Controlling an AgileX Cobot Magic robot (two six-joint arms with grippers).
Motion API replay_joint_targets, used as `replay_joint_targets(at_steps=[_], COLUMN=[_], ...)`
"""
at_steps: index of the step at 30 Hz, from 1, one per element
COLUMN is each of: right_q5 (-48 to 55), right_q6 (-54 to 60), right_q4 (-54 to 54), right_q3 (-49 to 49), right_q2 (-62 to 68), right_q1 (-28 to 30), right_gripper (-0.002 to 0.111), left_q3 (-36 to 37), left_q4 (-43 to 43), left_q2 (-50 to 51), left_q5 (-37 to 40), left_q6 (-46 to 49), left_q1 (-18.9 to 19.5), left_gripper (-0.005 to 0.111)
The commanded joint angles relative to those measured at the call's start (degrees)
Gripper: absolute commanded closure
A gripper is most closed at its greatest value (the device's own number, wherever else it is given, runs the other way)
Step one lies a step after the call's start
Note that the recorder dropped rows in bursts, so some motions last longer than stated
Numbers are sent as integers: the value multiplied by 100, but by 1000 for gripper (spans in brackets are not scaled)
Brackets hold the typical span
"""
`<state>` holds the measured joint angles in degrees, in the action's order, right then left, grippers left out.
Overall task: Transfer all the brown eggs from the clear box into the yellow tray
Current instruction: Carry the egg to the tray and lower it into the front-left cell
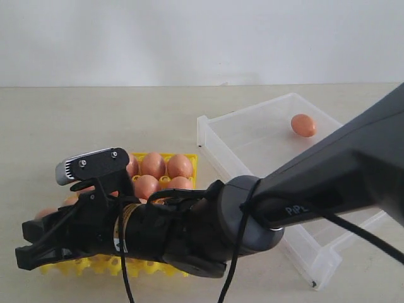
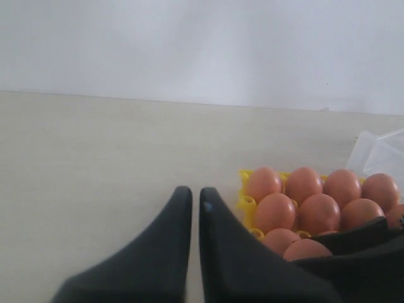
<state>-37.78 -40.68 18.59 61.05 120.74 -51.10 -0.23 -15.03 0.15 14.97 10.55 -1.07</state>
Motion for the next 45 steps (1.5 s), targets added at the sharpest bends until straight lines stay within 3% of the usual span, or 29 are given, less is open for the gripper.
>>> replay_joint_targets(at_steps=[1, 15, 17, 22, 25, 38, 41, 43, 45], right_q5=[623, 1142, 1109, 1070, 1019, 757, 822, 1280, 2348], right_q6=[71, 71, 71, 161, 297, 310, 915, 1617, 2159], right_q4=[14, -12, -12, -12, -12, -1, -3, -101, -524], right_q3=[196, 380, 380, 380, 380, 380, 380, 390, 459], right_q2=[-9, -9, -9, -9, -9, -104, -462, -867, -1340], right_q1=[0, 0, 0, 0, 0, 0, 16, 85, 227], right_gripper=[108, 107, 102, 69, 62, 62, 63, 65, 79], left_q3=[23, 23, 23, 23, 23, 23, 23, 23, 23], left_q4=[-16, -16, -16, -16, -16, -16, -16, -16, -16], left_q2=[-15, -15, -15, -15, -15, -15, -15, -15, -15], left_q5=[-34, -34, -34, -34, -34, -34, -34, -34, -34], left_q6=[-48, -48, -48, -48, -48, -48, -48, -48, -48], left_q1=[-22, -22, -22, -22, -22, -22, -22, -22, -22], left_gripper=[103, 103, 103, 103, 103, 103, 103, 103, 103])
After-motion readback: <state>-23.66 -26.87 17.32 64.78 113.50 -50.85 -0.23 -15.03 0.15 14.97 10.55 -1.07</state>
